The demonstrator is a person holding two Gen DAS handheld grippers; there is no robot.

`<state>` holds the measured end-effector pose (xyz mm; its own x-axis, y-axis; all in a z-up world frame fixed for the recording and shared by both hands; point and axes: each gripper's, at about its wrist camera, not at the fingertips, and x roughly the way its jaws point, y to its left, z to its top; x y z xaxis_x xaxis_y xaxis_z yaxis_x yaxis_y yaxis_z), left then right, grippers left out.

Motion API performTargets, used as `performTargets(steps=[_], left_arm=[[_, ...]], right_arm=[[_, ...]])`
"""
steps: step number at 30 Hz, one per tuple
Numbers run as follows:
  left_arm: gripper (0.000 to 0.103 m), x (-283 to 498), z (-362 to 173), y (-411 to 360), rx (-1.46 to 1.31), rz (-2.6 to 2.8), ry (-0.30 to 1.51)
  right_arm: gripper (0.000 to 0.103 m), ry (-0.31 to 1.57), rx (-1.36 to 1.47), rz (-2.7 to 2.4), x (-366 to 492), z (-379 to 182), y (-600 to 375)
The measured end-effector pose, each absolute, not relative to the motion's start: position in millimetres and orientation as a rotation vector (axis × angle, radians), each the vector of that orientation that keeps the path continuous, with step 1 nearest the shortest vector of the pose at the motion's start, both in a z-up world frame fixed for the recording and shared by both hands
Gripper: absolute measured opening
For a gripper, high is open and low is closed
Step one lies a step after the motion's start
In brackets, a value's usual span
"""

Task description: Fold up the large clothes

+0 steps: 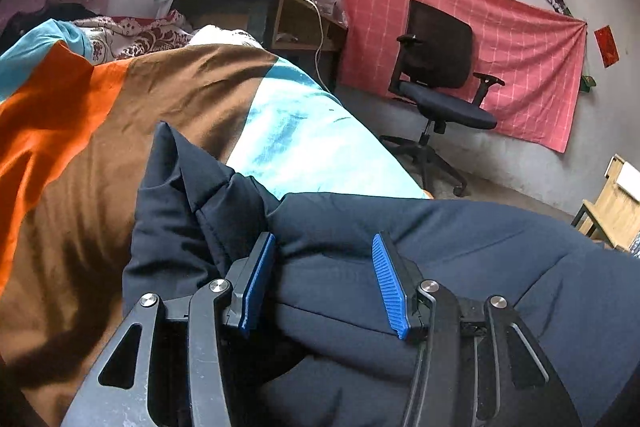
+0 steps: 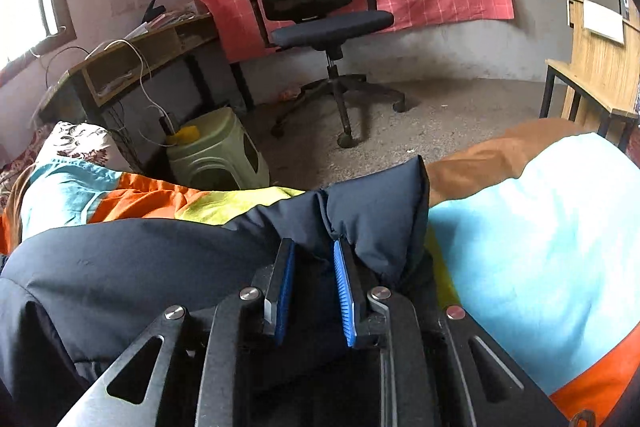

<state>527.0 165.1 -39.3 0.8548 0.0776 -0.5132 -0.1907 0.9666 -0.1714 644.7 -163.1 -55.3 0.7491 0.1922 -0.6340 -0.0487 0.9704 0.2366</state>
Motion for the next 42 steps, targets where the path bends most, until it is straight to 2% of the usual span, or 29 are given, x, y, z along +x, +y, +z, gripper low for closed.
performTargets(steps=[4,6,10,12,15,22,29,42], left_arm=[[0.045,520.7,-32.3,172.5,-0.255,0.107,0.519],[0.045,514.3,-16.9,177.5,-0.292,0.092,0.514],[0.045,497.8,20.0,173.9,-0.348,0.020,0.442],[0.045,496.9,34.4,163.4,-0.337,-0.036,0.442],[0.045,493.4,43.3,138.6,-0.308,-0.172,0.469],[0.045,485.8,11.5,98.6,-0.185,-0.374,0.628],[0.045,485.0,-12.7,80.5,-0.009,-0.340,0.687],[0.046,485.3,-60.3,60.7,0.107,-0.268,0.645]], right_arm=[[0.018,0.712,0.179,0.134,640.4,-39.0,-160.5],[0.023,0.688,0.189,0.146,628.2,-20.4,-158.1],[0.024,0.632,0.184,0.234,606.8,13.4,-134.2],[0.032,0.629,0.164,0.317,595.8,23.3,-116.2],[0.035,0.632,0.117,0.436,579.5,30.3,-92.8],[0.035,0.679,-0.016,0.541,551.1,9.1,-70.0],[0.036,0.739,-0.168,0.517,549.1,-24.9,-53.8],[0.036,0.655,-0.122,0.479,559.0,-65.0,-52.4]])
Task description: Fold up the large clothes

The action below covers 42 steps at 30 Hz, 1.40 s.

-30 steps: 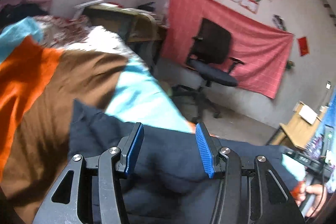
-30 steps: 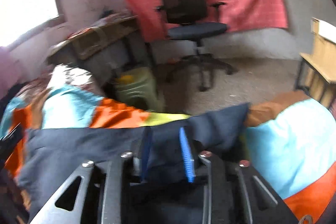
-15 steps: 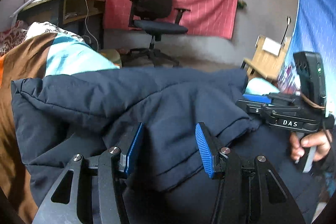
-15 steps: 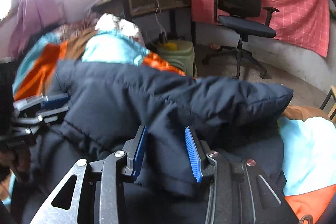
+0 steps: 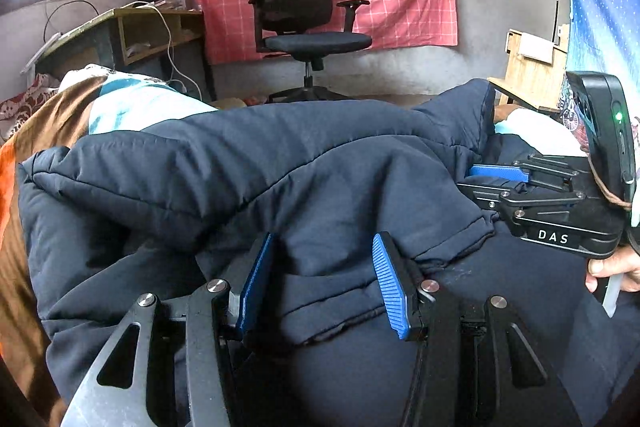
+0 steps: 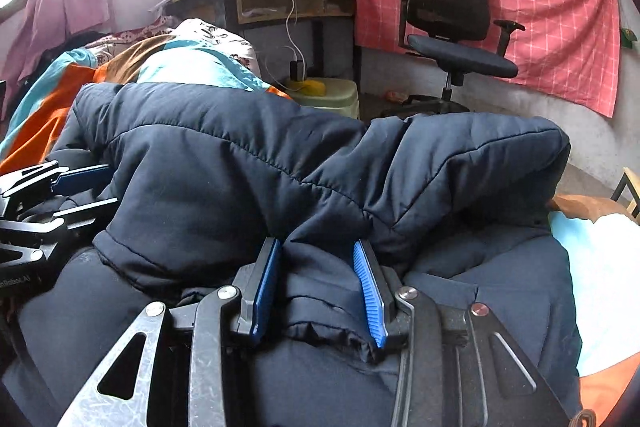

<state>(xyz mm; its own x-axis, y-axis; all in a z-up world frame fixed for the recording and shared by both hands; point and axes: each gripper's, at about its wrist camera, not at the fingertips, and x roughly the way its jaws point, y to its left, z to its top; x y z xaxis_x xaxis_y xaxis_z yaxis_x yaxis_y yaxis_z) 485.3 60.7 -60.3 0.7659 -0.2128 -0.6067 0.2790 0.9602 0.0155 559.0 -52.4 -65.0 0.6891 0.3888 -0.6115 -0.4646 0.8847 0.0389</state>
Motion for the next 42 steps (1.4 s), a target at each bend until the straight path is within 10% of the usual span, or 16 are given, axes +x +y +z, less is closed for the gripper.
performTargets(steps=[21,29,42], left_arm=[[0.046,474.5,-53.8,58.1,0.117,-0.259,0.602],[0.064,471.6,-36.4,79.3,-0.080,-0.169,0.714],[0.077,435.0,21.8,79.0,-0.135,-0.097,0.684]], right_arm=[[0.037,0.636,-0.076,0.486,560.0,-65.5,-64.8],[0.066,0.651,-0.034,0.451,554.5,-49.7,-80.3],[0.084,0.616,-0.007,0.469,514.2,-3.9,-99.1]])
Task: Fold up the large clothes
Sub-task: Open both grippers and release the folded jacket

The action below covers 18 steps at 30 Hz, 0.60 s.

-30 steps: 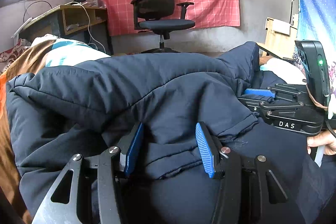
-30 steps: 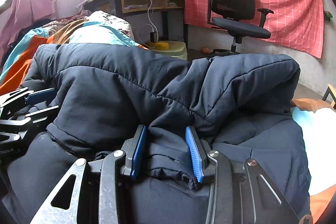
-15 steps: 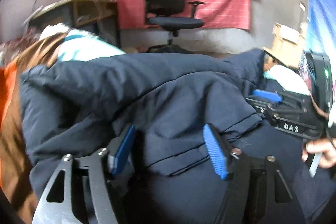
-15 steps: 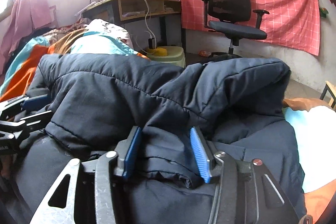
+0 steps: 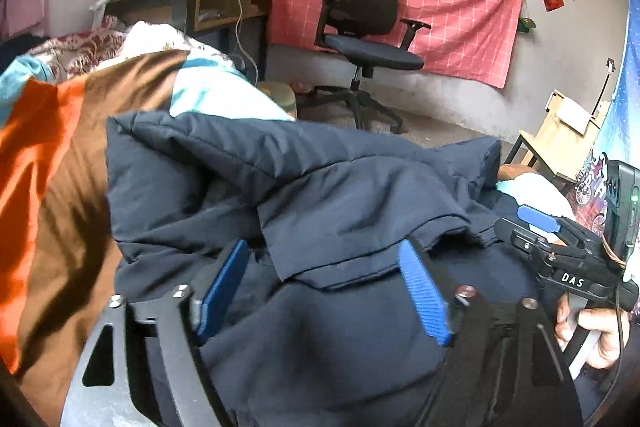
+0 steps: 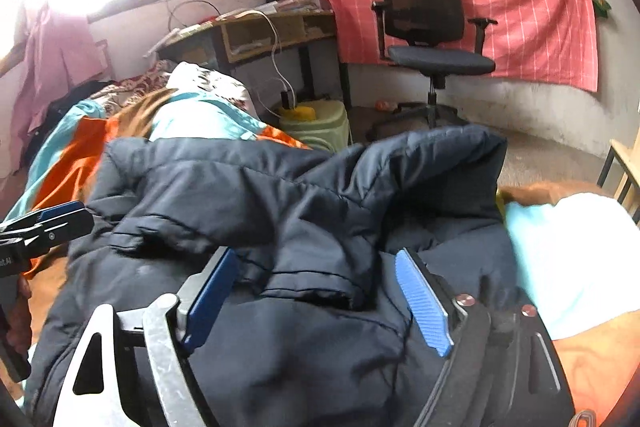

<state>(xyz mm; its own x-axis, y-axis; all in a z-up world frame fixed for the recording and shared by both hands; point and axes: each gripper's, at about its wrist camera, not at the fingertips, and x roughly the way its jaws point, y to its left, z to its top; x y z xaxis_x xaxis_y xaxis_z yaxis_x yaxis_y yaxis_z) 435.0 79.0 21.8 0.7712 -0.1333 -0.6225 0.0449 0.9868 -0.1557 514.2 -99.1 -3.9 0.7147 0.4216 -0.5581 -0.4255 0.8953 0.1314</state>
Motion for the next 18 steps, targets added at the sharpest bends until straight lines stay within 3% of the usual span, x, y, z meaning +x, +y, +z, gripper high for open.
performTargets(steps=[5,13,18], left_arm=[[0.089,414.9,37.4,64.4,-0.129,-0.107,0.635],[0.099,375.6,68.4,45.3,-0.096,-0.060,0.556],[0.100,342.7,75.6,34.8,-0.054,-0.029,0.529]], right_arm=[[0.095,0.564,-0.041,0.481,491.9,18.9,-98.6],[0.101,0.526,-0.011,0.489,451.4,43.5,-113.6],[0.102,0.516,-0.022,0.461,418.4,53.4,-126.7]])
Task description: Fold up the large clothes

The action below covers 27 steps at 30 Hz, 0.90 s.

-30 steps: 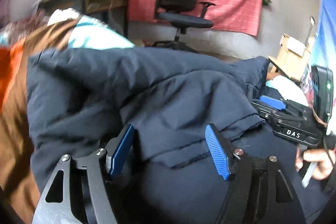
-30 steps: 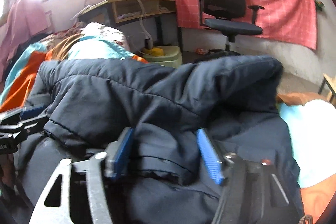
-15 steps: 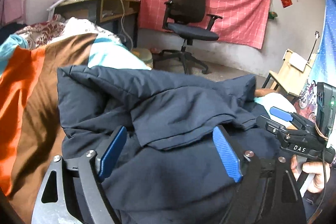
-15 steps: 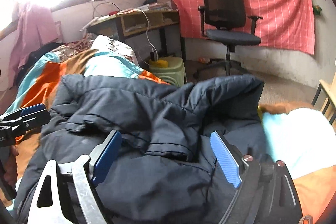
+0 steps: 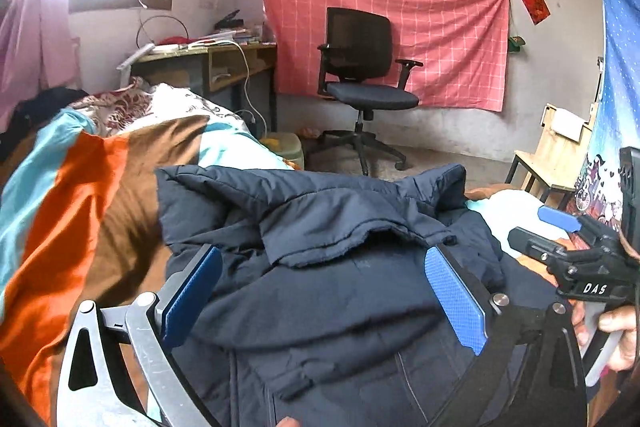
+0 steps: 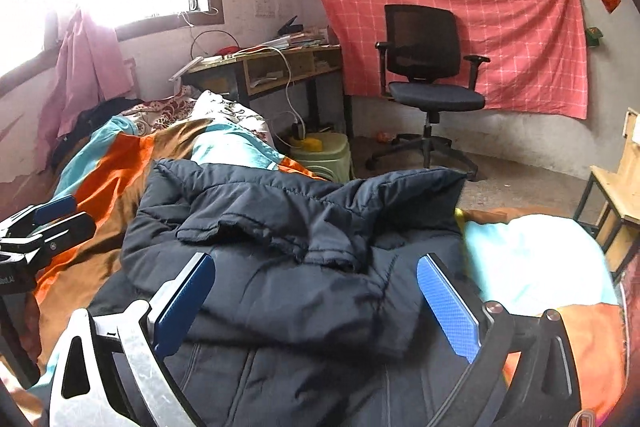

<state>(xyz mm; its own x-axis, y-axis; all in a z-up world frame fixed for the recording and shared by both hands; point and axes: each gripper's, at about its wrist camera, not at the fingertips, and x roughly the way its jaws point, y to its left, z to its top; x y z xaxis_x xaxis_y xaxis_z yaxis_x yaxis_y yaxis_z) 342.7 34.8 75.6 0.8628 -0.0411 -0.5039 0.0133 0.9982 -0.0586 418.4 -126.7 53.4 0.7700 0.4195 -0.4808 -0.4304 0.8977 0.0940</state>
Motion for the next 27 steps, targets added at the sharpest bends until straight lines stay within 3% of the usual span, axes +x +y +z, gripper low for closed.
performTargets(steps=[16,27], left_arm=[[0.100,221.8,95.3,-2.3,-0.008,-0.016,0.439],[0.100,169.5,53.5,-27.2,0.122,-0.044,0.488]], right_arm=[[0.103,0.458,-0.016,0.487,299.4,74.0,-175.6],[0.103,0.465,-0.094,0.453,238.0,48.8,-191.6]])
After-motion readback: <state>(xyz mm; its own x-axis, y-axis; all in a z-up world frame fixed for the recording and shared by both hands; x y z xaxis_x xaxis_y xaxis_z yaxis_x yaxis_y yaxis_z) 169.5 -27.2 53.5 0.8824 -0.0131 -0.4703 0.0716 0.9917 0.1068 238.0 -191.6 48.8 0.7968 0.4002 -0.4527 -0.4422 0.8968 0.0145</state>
